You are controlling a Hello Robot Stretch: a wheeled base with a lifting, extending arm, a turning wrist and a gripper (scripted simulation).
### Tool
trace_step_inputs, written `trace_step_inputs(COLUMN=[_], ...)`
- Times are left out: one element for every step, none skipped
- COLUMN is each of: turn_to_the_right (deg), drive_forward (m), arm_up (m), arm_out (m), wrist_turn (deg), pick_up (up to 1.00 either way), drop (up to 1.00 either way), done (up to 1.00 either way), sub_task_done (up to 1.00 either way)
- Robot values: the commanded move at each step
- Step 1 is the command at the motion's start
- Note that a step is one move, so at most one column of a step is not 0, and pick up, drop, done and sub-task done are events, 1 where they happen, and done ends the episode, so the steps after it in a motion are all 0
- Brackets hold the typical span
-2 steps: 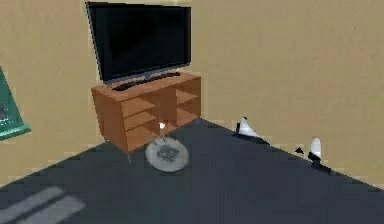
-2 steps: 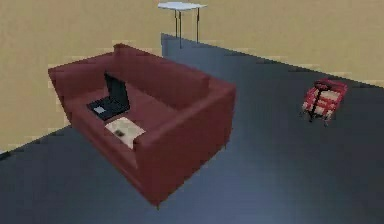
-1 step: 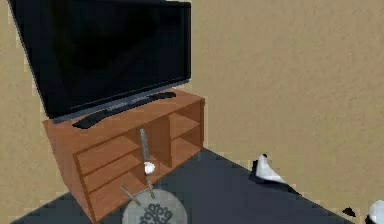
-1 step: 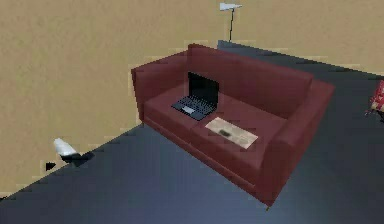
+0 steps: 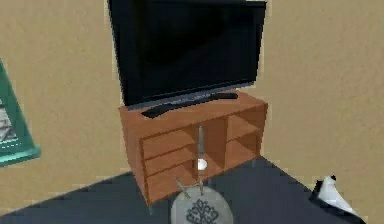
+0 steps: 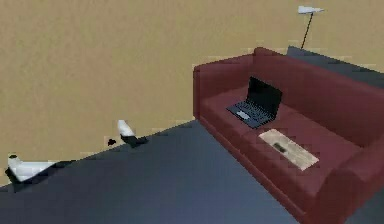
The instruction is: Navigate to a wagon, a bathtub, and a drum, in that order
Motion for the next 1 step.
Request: trace_step_inputs(turn_to_the_right=[0.0], drive_forward=[0.00], arm_up=[0.00], arm_out=[0.00], wrist_turn=[0.0], pick_up=[0.00], drop=[0.00], done=[1.00], sub_task_done=[0.00])
